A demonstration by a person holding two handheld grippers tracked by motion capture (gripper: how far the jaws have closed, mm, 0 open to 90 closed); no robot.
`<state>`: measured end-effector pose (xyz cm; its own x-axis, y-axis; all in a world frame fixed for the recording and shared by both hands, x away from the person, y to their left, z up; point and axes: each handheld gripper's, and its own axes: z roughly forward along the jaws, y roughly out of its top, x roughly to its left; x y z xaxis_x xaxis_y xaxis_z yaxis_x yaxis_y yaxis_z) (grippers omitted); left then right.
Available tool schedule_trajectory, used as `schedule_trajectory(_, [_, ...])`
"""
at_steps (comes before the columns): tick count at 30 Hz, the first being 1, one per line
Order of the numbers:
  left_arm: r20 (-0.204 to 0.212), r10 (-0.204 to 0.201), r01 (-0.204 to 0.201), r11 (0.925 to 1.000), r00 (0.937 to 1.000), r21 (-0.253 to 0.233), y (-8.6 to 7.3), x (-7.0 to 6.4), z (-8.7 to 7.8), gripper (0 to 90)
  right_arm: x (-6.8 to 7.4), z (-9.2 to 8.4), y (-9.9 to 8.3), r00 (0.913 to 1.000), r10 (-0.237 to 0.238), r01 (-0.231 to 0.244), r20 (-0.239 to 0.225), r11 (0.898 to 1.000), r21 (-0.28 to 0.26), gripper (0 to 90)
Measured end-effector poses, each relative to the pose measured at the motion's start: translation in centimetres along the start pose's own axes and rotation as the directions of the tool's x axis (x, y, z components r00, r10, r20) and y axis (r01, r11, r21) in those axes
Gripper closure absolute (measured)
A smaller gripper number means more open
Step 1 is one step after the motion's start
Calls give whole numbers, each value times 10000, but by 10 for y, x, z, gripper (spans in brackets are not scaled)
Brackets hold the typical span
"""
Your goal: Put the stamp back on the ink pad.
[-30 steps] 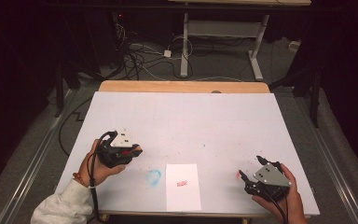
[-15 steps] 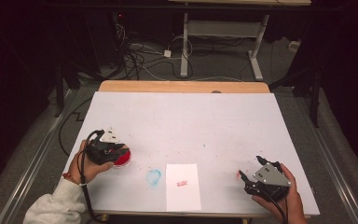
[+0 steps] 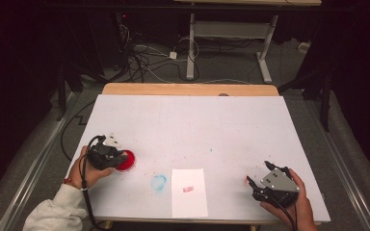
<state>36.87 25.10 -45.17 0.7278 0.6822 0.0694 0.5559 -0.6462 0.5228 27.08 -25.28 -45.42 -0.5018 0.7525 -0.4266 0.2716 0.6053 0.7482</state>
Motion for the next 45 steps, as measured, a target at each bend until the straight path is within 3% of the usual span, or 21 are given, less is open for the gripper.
schedule_trajectory(11, [28, -69, 69, 10000, 10000, 57, -1, 1, 3, 729, -1, 0, 0, 10000, -18, 18, 22, 10000, -1, 271])
schedule_trajectory(29, [-105, -52, 50, 9999, 9999, -161, 2, -1, -3, 634, 0, -2, 0, 9999, -20, 17, -116, 9998, -222, 265])
schedule_trajectory(37, [-375, 65, -90, 9977, 9993, -672, 3, -4, -9, 602, 1, -2, 0, 9998, -75, 72, -173, 9997, -213, 266])
schedule_trajectory(45, [-781, 209, -314, 9901, 9967, -1366, 6, -9, -15, 575, 1, -2, 1, 9998, -92, 88, -175, 9998, -205, 266])
